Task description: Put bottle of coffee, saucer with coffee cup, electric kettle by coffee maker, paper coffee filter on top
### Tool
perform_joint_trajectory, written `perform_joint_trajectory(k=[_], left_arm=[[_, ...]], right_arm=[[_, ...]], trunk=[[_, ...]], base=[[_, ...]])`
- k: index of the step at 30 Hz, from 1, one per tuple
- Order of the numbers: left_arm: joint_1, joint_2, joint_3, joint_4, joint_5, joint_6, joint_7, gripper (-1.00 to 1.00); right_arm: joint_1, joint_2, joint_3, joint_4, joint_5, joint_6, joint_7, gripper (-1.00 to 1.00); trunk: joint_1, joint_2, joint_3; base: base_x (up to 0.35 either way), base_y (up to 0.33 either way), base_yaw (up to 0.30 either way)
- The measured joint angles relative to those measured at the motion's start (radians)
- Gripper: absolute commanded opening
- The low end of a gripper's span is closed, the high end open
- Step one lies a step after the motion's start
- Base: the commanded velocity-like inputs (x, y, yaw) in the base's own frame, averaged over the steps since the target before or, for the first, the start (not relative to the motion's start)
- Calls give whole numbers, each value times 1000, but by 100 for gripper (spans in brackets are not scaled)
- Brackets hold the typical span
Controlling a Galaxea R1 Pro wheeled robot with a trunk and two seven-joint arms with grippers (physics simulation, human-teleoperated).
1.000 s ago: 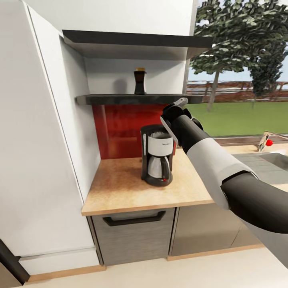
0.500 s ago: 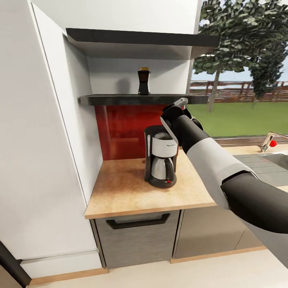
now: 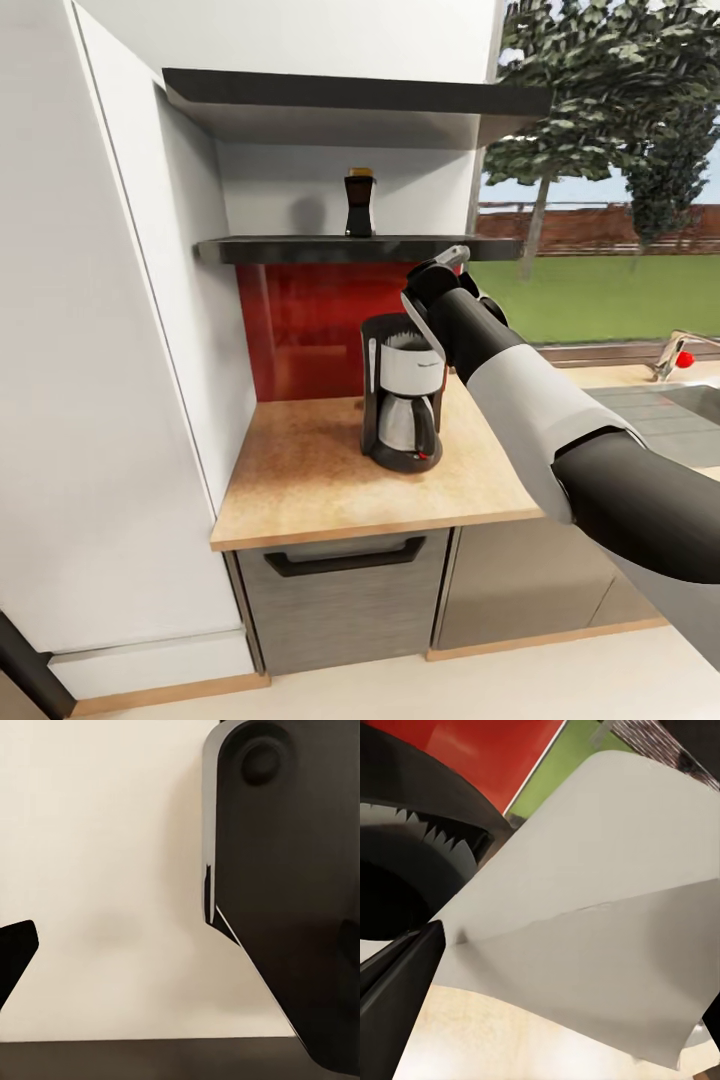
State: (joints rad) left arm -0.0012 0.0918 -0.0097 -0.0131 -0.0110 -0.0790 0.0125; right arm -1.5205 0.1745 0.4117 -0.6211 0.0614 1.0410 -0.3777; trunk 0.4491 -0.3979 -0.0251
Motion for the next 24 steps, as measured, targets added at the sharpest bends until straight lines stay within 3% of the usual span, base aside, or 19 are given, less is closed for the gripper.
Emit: perform_joint_trajectory(k=[3,9,12,24], left_arm=[[0,0,0,0,0,0,0,100],[0,-1,0,0,0,-1,0,100],[0,-1,0,0,0,-1,0,100],[0,0,0,-1,0,0,0,100]], right_arm=[[0,0,0,-2,13,0,-1,-100],[0,0,-2,-7,141,1,5,-100],[0,0,-3,-8,172,2,7,-100],[0,0,-4,-12,181,2,8,-100]], trunk=[[0,0,0],[0,0,0],[0,0,0],[0,0,0]], base=[[64,0,0],[12,0,0],[1,0,0],[53,86,0]])
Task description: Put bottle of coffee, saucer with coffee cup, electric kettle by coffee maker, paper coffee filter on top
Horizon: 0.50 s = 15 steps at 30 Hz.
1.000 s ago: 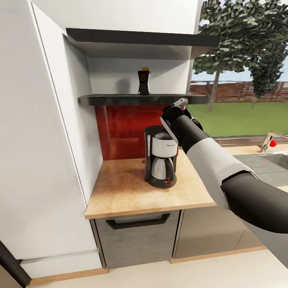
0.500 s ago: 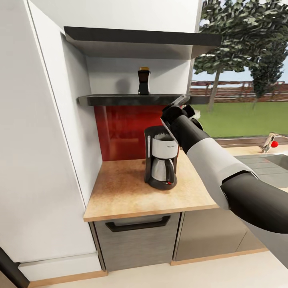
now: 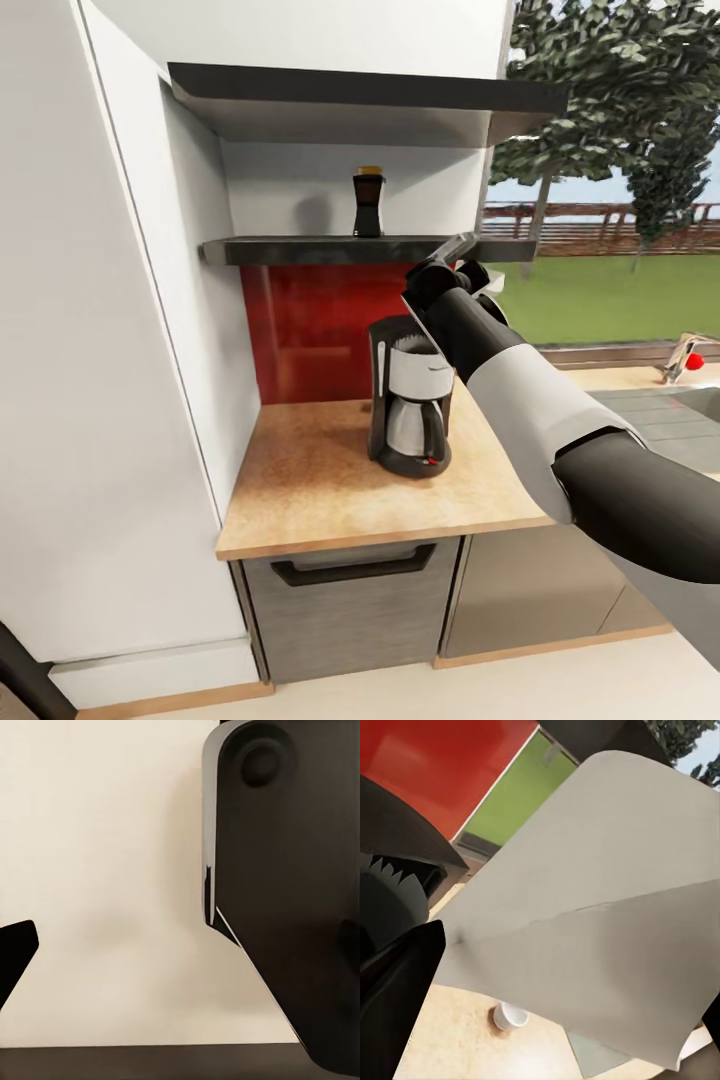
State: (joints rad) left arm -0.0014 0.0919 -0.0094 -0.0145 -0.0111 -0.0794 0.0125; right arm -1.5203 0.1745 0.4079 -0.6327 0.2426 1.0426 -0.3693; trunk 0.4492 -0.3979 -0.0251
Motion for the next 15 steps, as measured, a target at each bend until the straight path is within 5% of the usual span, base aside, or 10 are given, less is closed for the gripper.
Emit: perform_joint_trajectory(k=[15], left_arm=[[0,-2,0,1,0,0,0,100]], right_arm=[[0,0,0,0,1,0,0,-100]], trunk=[[0,0,0]], base=[[27,26,0]])
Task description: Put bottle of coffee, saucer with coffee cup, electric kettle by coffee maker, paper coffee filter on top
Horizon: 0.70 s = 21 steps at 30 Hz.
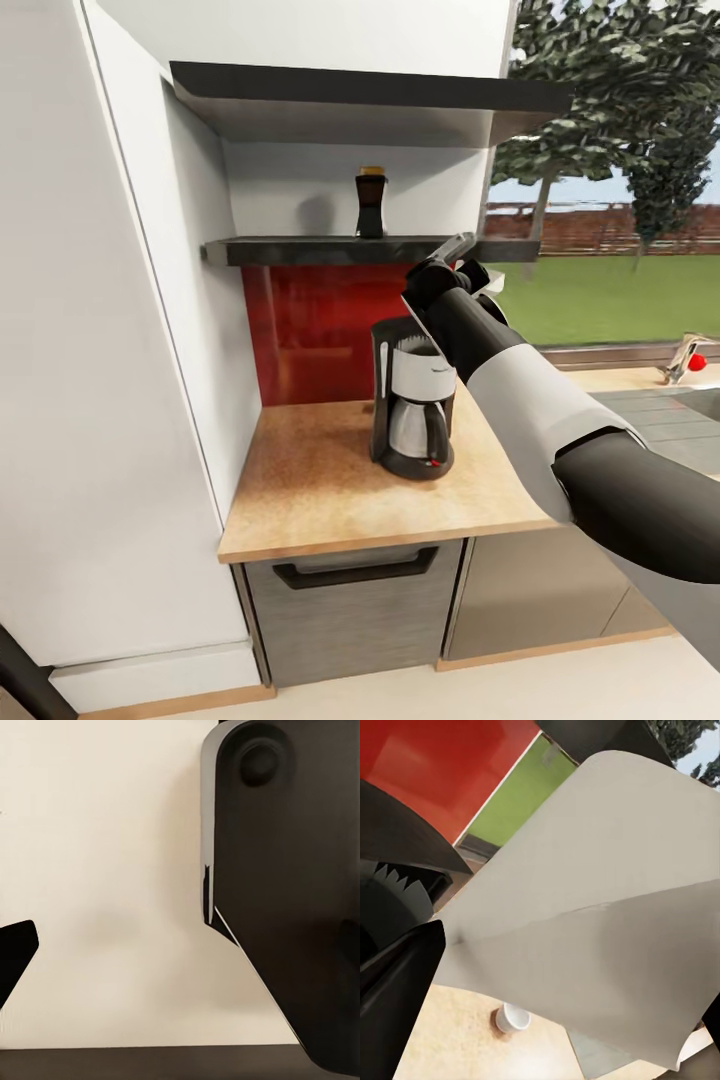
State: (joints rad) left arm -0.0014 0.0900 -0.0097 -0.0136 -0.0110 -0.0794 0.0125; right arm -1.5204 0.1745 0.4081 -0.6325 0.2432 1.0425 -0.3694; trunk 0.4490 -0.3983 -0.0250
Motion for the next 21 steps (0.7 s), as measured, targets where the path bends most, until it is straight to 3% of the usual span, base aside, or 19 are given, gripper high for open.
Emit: perform_joint_trajectory(k=[7,21], left_arm=[[0,1,0,0,0,0,0,100],[0,2,0,0,0,0,1,100]], right_arm=[[0,0,0,0,-1,0,0,-100],[0,0,0,1,-1,0,0,-100]], trunk=[[0,0,0],[0,0,0]], base=[[134,115,0],[8,44,0]])
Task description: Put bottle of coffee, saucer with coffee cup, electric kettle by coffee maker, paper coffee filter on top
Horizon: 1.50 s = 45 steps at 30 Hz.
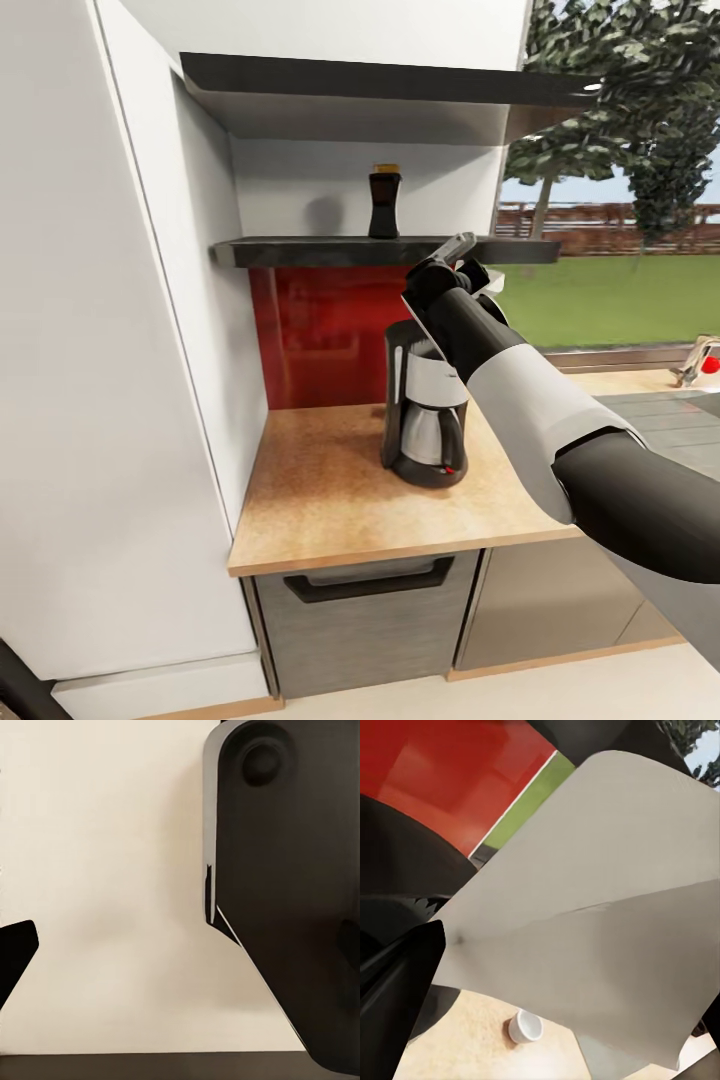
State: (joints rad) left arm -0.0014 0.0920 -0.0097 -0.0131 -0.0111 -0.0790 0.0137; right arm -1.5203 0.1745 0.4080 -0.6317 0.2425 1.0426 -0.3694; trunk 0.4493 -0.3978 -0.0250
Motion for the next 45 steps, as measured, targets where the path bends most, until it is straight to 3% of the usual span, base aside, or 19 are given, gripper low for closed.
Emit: perform_joint_trajectory(k=[45], left_arm=[[0,-1,0,0,0,-2,0,100]], right_arm=[[2,0,-5,63,-3,0,1,-100]], trunk=[[0,0,0]], base=[[3,8,0]])
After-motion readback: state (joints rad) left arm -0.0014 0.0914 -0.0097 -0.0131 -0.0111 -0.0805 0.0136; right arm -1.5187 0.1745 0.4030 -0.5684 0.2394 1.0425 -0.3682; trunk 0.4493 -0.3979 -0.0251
